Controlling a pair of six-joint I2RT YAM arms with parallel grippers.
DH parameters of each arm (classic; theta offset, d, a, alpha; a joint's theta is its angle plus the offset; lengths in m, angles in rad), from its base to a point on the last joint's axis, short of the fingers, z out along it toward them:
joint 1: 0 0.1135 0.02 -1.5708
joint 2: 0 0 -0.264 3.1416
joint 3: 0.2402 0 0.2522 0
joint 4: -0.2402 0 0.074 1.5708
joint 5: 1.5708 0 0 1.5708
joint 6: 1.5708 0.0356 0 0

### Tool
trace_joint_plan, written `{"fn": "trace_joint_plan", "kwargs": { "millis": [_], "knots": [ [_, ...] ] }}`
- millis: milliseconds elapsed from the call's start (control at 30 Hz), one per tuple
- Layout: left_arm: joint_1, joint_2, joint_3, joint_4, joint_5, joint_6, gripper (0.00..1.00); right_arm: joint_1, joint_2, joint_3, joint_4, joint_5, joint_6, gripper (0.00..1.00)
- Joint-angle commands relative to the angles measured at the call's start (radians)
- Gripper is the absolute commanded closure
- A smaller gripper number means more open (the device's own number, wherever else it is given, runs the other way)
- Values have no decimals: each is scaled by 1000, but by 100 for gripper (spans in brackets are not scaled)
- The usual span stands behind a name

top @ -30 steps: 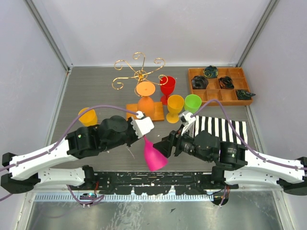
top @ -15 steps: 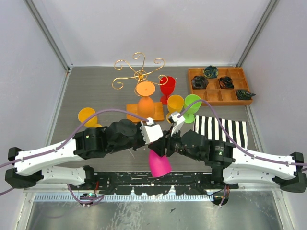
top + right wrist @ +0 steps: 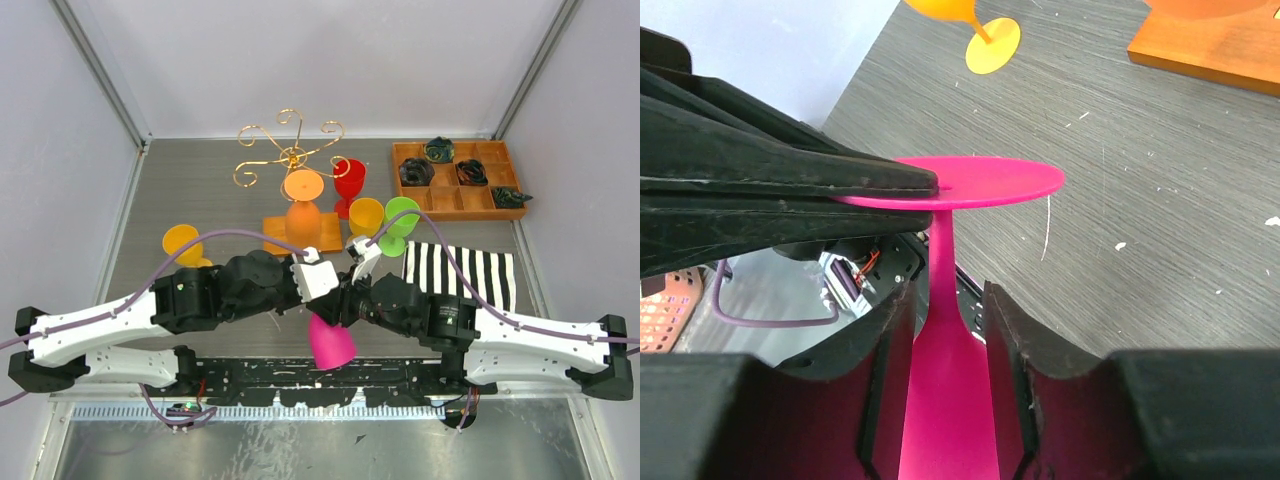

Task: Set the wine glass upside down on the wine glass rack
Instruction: Turn the wine glass upside down at the wine rack.

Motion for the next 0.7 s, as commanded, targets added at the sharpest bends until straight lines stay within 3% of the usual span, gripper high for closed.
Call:
{"fn": "trace_joint_plan", "kwargs": {
  "millis": [0,667],
  "knots": [
    [-5,-1,-2,36,-50,9,100,1,-2,-20,56,43,44,62],
    [-15,13,-7,49,-101,-39,100,1,33,-60,90,60,73,66]
  ]
}}
